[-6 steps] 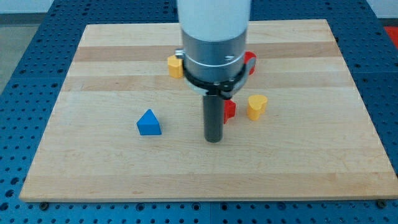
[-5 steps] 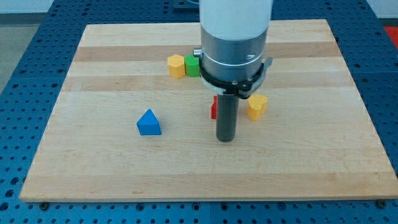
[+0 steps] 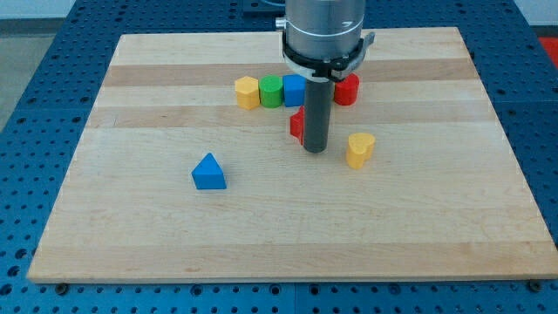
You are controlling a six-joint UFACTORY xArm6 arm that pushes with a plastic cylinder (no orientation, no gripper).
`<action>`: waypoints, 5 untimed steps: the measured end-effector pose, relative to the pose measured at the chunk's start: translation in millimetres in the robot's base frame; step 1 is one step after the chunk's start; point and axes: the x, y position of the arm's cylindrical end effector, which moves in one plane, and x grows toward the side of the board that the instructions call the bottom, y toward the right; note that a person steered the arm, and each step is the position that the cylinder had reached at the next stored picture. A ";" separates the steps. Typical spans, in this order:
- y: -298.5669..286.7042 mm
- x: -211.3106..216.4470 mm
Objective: Place the red star below the cube
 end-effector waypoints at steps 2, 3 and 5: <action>-32.6 -0.1; -31.5 -0.1; -31.5 7.2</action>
